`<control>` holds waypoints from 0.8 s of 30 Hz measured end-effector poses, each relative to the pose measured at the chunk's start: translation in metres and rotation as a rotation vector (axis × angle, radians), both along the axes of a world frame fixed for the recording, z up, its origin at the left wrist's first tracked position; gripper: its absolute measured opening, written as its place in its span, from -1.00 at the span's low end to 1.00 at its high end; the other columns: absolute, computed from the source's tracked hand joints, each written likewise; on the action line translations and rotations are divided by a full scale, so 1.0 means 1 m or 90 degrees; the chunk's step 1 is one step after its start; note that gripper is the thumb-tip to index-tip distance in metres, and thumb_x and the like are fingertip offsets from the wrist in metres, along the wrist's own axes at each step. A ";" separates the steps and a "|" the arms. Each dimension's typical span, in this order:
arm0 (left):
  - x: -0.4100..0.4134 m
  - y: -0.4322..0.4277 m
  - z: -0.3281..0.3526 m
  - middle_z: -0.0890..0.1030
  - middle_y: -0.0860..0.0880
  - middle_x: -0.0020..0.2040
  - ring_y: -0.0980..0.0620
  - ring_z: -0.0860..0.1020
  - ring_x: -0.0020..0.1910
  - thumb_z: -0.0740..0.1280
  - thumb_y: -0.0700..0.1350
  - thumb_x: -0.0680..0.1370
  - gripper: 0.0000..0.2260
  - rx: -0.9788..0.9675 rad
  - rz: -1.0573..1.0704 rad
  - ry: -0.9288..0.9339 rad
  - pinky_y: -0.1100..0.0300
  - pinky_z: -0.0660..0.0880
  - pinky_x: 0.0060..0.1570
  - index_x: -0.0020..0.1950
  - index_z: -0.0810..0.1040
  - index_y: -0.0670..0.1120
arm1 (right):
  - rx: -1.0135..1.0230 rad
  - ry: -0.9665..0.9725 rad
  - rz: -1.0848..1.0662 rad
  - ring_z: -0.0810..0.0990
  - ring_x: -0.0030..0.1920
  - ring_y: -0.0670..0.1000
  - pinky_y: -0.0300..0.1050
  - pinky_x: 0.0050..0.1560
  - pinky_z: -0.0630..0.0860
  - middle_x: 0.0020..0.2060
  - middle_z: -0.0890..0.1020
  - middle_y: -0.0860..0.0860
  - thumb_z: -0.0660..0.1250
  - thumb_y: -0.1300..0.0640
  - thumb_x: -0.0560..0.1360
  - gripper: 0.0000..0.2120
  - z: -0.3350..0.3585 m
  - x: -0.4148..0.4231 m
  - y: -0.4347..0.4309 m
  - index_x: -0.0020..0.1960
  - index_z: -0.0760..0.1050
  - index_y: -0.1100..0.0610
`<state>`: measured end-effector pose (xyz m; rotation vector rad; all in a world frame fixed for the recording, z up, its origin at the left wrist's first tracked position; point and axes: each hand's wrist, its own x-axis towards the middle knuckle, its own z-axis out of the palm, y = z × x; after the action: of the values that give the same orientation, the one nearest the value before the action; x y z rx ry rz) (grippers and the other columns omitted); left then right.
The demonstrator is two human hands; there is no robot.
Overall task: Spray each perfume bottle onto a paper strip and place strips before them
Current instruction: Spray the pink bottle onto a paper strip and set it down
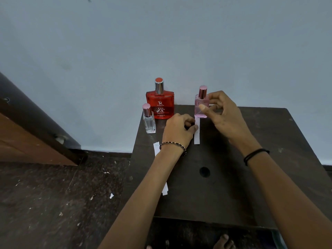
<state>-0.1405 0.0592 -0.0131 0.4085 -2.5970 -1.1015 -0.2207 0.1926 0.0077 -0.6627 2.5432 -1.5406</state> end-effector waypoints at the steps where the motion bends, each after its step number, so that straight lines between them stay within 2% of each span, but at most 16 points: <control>1: 0.000 0.000 0.000 0.63 -0.08 0.01 0.09 0.54 -0.19 0.46 -0.10 0.53 -0.82 0.003 0.001 0.001 0.17 0.56 -0.02 0.10 0.67 -0.12 | 0.001 -0.002 0.001 0.58 0.02 -0.21 -0.39 -0.10 0.43 0.09 0.60 -0.14 0.41 -0.02 0.56 -0.72 -0.002 0.000 -0.001 0.21 0.43 -0.02; 6: 0.000 0.002 0.000 0.64 -0.09 0.01 0.06 0.58 -0.14 0.46 -0.11 0.52 -0.83 0.012 0.012 -0.001 0.10 0.58 0.02 0.08 0.67 -0.12 | 0.018 -0.013 0.009 0.60 0.03 -0.17 -0.37 -0.09 0.44 0.09 0.61 -0.11 0.41 -0.06 0.56 -0.69 -0.009 0.000 -0.002 0.22 0.41 -0.03; 11: 0.000 0.002 0.002 0.63 -0.10 0.04 0.03 0.60 -0.12 0.43 -0.14 0.54 -0.85 0.022 0.006 -0.010 0.09 0.59 0.05 0.09 0.67 -0.13 | 0.014 -0.024 0.010 0.62 0.04 -0.09 0.01 0.16 0.60 0.10 0.64 -0.09 0.42 -0.04 0.55 -0.61 -0.006 0.002 0.006 0.32 0.44 0.03; 16: 0.001 0.000 0.003 0.66 -0.05 0.02 0.15 0.51 -0.19 0.37 -0.17 0.58 -0.87 0.020 -0.001 -0.017 0.29 0.49 -0.06 0.09 0.67 -0.11 | 0.055 -0.017 -0.008 0.61 0.11 -0.10 0.12 0.19 0.60 0.25 0.59 -0.11 0.42 0.07 0.56 -0.53 -0.003 0.010 0.016 0.41 0.37 0.05; 19: 0.003 0.002 0.005 0.69 -0.05 -0.03 0.10 0.58 -0.21 0.34 -0.19 0.59 -0.85 0.029 0.006 -0.011 0.22 0.57 -0.03 0.10 0.67 -0.13 | 0.073 -0.003 -0.038 0.61 0.08 -0.14 0.05 0.17 0.61 0.29 0.57 -0.10 0.41 0.09 0.57 -0.53 -0.006 0.024 0.023 0.42 0.35 0.04; 21: 0.006 0.003 0.007 0.69 -0.07 -0.02 0.05 0.61 -0.16 0.33 -0.21 0.60 -0.84 0.035 0.008 -0.009 0.12 0.61 0.04 0.11 0.66 -0.15 | 0.104 0.018 -0.049 0.59 0.01 -0.20 -0.16 0.08 0.58 0.30 0.56 -0.09 0.40 0.10 0.57 -0.52 -0.008 0.037 0.029 0.43 0.34 0.04; 23: 0.010 0.005 0.008 0.69 -0.06 0.00 0.04 0.63 -0.10 0.32 -0.21 0.60 -0.84 0.030 0.010 -0.009 0.07 0.61 0.06 0.12 0.66 -0.13 | 0.128 0.037 -0.047 0.55 -0.04 -0.27 -0.42 -0.05 0.42 0.29 0.56 -0.11 0.40 0.10 0.57 -0.52 -0.010 0.052 0.032 0.43 0.34 0.03; 24: 0.012 0.006 0.009 0.70 -0.05 0.00 0.03 0.63 -0.07 0.31 -0.20 0.60 -0.83 0.026 0.008 -0.010 0.05 0.60 0.07 0.13 0.66 -0.12 | 0.133 0.040 -0.042 0.53 -0.04 -0.29 -0.46 -0.08 0.37 0.28 0.56 -0.12 0.40 0.10 0.57 -0.53 -0.010 0.060 0.033 0.43 0.34 0.02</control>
<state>-0.1288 0.0655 -0.0039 0.4440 -2.5858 -1.1532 -0.1606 0.2254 -0.0027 -0.6169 2.7478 -1.2656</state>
